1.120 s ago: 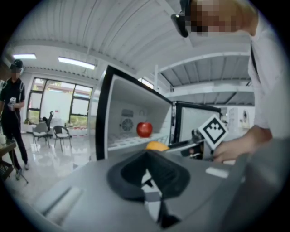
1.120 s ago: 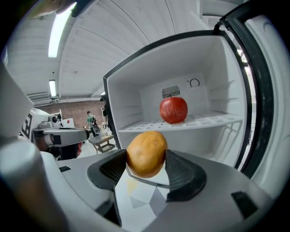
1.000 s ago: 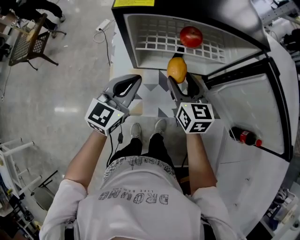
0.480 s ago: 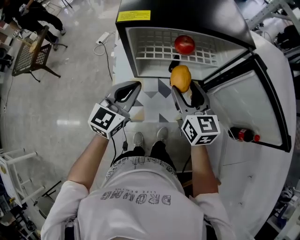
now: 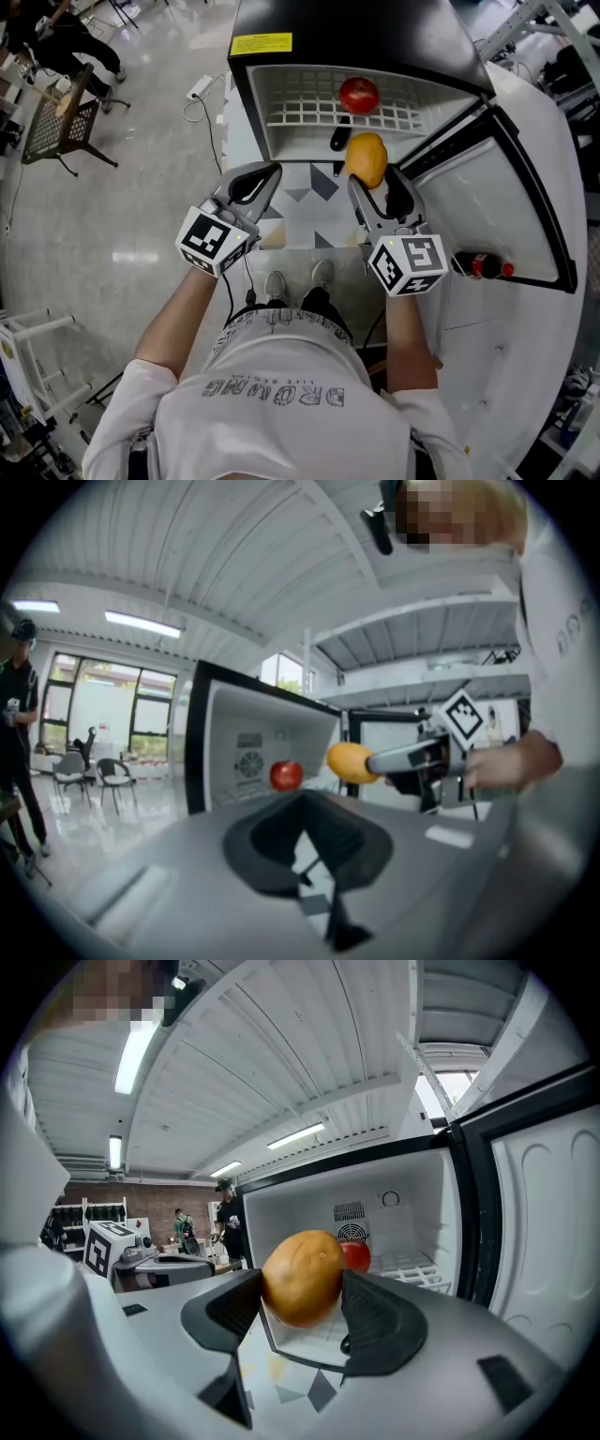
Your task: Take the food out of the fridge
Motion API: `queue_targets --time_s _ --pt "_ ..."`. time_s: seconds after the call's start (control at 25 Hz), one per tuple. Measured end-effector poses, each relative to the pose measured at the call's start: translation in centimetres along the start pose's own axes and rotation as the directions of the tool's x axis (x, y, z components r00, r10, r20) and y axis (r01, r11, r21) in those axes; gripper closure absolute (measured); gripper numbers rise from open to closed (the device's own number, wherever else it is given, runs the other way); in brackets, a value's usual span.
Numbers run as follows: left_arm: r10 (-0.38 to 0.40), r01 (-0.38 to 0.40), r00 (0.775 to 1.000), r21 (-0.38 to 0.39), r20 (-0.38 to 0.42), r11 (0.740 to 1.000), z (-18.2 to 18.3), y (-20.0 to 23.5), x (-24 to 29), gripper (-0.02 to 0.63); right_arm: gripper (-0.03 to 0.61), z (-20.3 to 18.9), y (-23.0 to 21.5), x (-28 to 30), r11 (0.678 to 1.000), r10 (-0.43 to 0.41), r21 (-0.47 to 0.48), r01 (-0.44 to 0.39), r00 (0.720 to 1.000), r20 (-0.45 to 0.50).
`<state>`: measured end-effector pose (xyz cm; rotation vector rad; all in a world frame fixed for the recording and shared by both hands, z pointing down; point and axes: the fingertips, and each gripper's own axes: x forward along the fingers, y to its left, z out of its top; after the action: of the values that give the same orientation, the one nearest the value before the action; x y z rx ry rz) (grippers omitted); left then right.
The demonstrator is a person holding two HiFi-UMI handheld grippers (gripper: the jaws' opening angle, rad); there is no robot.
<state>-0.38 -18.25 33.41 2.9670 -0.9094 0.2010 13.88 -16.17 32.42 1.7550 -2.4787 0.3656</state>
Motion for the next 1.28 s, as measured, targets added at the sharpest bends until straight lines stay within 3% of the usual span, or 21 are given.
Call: queue_targets --time_s 1.28 --pt "-0.014 0.015 1.000 -0.017 0.022 1.000 0.9 -0.5 1.6 0.607 0.314 -0.4 -1.5 -1.1 0.999 -0.010 0.044 0.010 1.000 -0.019"
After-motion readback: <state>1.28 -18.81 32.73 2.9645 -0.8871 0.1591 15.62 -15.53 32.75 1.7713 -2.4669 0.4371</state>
